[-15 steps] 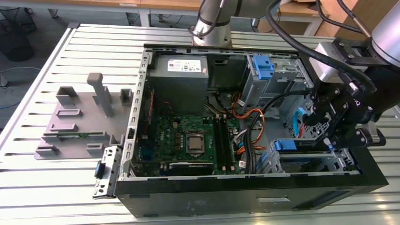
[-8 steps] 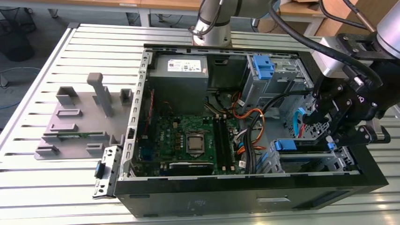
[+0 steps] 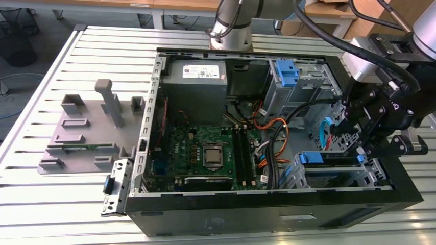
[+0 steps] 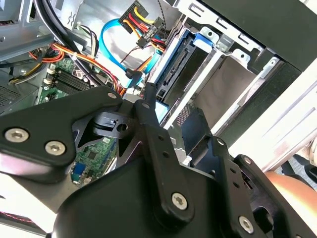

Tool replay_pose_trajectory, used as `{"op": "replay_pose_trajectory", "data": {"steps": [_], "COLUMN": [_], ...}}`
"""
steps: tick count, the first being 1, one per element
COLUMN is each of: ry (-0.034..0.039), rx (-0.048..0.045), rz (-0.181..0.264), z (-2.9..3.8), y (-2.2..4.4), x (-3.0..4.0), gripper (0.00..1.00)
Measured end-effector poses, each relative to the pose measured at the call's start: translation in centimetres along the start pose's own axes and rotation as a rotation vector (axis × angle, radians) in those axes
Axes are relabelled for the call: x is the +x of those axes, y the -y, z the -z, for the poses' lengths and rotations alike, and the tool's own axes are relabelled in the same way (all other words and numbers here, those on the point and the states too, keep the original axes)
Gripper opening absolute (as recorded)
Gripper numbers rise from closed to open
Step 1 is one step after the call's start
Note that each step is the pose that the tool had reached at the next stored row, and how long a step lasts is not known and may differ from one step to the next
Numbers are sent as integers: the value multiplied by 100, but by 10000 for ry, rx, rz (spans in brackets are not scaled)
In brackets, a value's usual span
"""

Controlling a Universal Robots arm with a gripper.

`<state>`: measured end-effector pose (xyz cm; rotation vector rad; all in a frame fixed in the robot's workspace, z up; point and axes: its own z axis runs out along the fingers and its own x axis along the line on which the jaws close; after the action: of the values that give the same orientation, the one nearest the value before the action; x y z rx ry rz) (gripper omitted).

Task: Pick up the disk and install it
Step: 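Insert the first disk wire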

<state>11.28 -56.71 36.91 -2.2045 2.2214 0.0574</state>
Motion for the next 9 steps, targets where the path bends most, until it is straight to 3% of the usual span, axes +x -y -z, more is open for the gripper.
{"op": "replay_pose_trajectory", "data": {"steps": [9], "ry": [2], "rx": [0], "rz": [1], "z": [18], "y": [0], "x": [-15], "gripper": [48]}}
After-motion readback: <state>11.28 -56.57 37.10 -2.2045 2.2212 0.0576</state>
